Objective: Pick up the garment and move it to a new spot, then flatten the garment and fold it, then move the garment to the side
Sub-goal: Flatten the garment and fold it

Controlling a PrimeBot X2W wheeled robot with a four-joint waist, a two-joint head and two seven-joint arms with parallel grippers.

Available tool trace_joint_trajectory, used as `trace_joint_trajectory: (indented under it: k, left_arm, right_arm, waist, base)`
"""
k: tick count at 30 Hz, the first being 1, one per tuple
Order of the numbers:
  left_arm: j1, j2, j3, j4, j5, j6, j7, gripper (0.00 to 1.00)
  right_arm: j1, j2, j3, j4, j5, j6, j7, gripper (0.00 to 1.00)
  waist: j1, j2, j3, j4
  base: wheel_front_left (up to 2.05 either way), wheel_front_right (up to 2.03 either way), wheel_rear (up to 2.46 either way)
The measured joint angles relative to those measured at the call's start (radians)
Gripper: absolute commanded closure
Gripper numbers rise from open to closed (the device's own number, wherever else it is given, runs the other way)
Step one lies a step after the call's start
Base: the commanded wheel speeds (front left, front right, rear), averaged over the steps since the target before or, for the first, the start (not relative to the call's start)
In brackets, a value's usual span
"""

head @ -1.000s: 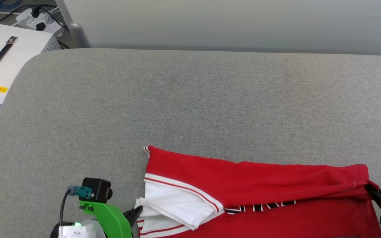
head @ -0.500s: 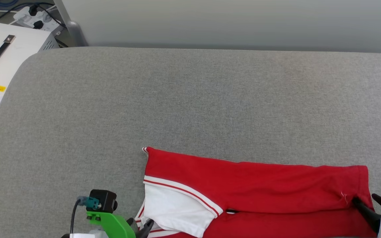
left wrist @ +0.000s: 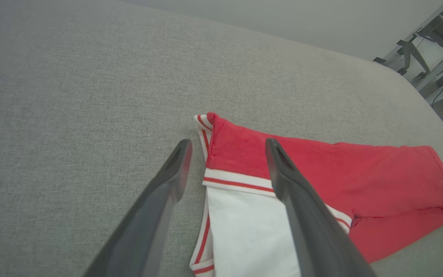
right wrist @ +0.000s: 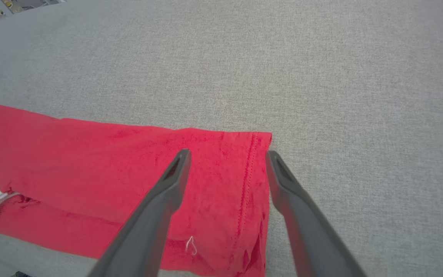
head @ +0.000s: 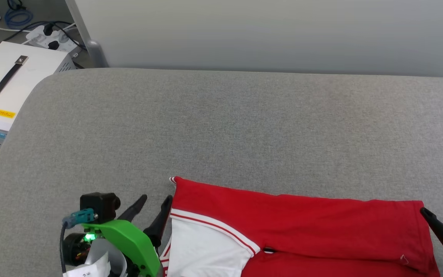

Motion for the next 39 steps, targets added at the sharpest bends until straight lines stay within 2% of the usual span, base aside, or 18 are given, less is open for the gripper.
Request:
trace_joint_trajectory:
  k: [3,7,9,12,14,18,21,26,32,39]
  left_arm:
    - [-0.017,-0.008,0.02,0.0,0.039,-0.008,-0.091,0.0]
    - [-0.054,-0.008,0.03,0.006,0.139,-0.025,-0.264,0.0]
    - [-0.06,-0.01,0.032,0.025,0.183,-0.025,-0.338,0.0]
    - [-0.06,-0.04,0.051,0.039,0.188,-0.026,-0.392,0.0]
    - [-0.06,-0.059,0.069,0.038,0.198,-0.037,-0.405,0.0]
    - [-0.059,-0.097,0.125,0.016,0.243,-0.087,-0.411,0.0]
    - [-0.056,-0.151,0.182,0.007,0.27,-0.124,-0.412,0.0]
    - [-0.048,-0.206,0.24,0.022,0.328,-0.188,-0.412,0.0]
    - [-0.048,-0.238,0.291,0.033,0.368,-0.227,-0.412,0.0]
    - [-0.049,-0.261,0.311,0.046,0.397,-0.245,-0.412,0.0]
  right_arm:
    - [0.0,0.038,-0.055,-0.038,-0.02,0.0,0.046,0.0]
    - [0.001,0.098,-0.125,-0.062,-0.102,0.0,0.13,0.0]
    - [0.003,0.155,-0.16,-0.067,-0.131,0.0,0.178,0.0]
    - [0.009,0.219,-0.204,-0.068,-0.17,0.0,0.233,0.0]
    - [0.015,0.246,-0.233,-0.067,-0.196,0.0,0.259,0.0]
    - [0.015,0.302,-0.289,-0.048,-0.217,0.0,0.299,0.0]
    - [0.012,0.318,-0.324,-0.014,-0.256,0.0,0.308,0.0]
    - [-0.011,0.349,-0.357,0.061,-0.28,0.0,0.306,0.0]
    - [-0.032,0.356,-0.369,0.128,-0.277,0.0,0.297,0.0]
    - [-0.04,0.35,-0.337,0.188,-0.209,-0.002,0.307,0.0]
  waist:
    - [0.0,0.0,-0.01,-0.001]
    - [0.0,0.0,-0.012,0.0]
    - [0.0,0.0,-0.008,0.002]
    - [0.0,0.0,0.0,0.006]
    - [0.0,0.0,0.007,0.01]
    - [0.0,0.0,0.029,0.019]
    - [0.0,0.0,0.05,0.027]
    - [0.0,0.0,0.081,0.047]
    - [0.0,0.0,0.1,0.067]
    - [0.0,0.0,0.105,0.073]
  base:
    - [0.0,0.0,0.0]
    - [0.0,0.0,0.0]
    - [0.0,0.0,0.0]
    - [0.0,0.0,0.0]
    - [0.0,0.0,0.0]
    - [0.0,0.0,0.0]
    - [0.0,0.0,0.0]
    - [0.0,0.0,0.0]
    - [0.0,0.0,0.0]
    - [0.0,0.0,0.0]
